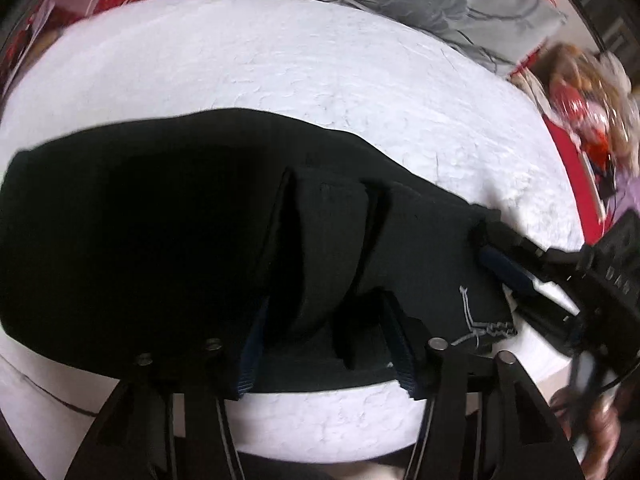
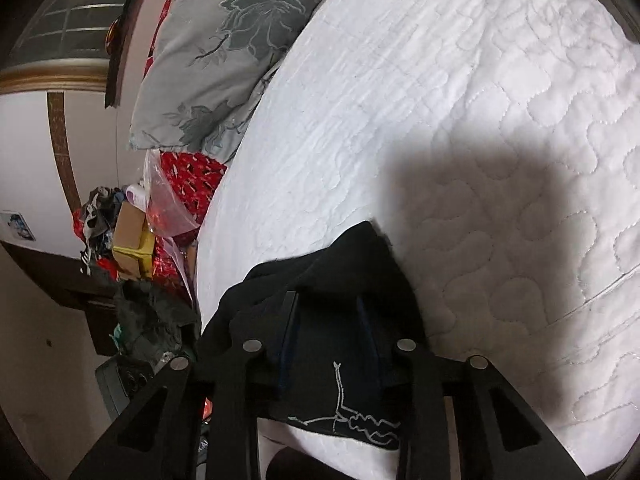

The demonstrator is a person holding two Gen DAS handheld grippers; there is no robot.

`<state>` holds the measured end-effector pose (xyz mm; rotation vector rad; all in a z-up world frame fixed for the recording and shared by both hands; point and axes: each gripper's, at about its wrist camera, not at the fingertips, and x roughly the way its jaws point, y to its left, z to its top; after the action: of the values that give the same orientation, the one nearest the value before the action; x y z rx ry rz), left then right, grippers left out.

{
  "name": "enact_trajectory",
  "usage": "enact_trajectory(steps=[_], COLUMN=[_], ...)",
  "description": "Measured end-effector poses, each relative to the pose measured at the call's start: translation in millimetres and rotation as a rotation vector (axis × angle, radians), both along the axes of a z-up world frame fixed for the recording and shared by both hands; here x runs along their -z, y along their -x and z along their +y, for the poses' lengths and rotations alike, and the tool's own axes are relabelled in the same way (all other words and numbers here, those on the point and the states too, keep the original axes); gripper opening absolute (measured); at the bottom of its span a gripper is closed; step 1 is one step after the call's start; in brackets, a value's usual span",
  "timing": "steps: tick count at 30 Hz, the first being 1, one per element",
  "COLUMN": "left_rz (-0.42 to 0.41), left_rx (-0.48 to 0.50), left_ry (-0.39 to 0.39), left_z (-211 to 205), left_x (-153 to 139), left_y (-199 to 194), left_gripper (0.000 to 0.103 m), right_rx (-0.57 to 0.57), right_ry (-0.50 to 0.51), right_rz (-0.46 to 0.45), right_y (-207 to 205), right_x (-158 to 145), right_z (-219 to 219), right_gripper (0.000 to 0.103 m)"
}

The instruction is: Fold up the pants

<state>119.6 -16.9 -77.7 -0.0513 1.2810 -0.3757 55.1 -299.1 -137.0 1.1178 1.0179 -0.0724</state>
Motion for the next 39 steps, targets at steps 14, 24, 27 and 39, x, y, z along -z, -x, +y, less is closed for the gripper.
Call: enact_trajectory(steps=[14,24,27,39], left_rz=[0.030,0.095,0.152,0.316], left_rx=[-0.309,-0.356,-0.299,-0.100], left_ry=[0.043,0.074,0.110,0.180], left_z=[185,285,273,270], left_x=[-55,-79,-59,-18], left_y=[-10,-48,-73,-136], left_gripper=[0.067,0.077,0.077,0.077], right_rx=[-0.147,-0.509,-0.585,-0.772], right_ry=[0.106,0.441,0.538,0.718], right_rz=[0.007,-0.020,-0.043,-0.125], right_y=[3,-22,-25,-43], right_x=[-42,-60,-62,-49], right_z=[51,187,220,340], right_gripper=[0.054,0.064,0.065,0.069])
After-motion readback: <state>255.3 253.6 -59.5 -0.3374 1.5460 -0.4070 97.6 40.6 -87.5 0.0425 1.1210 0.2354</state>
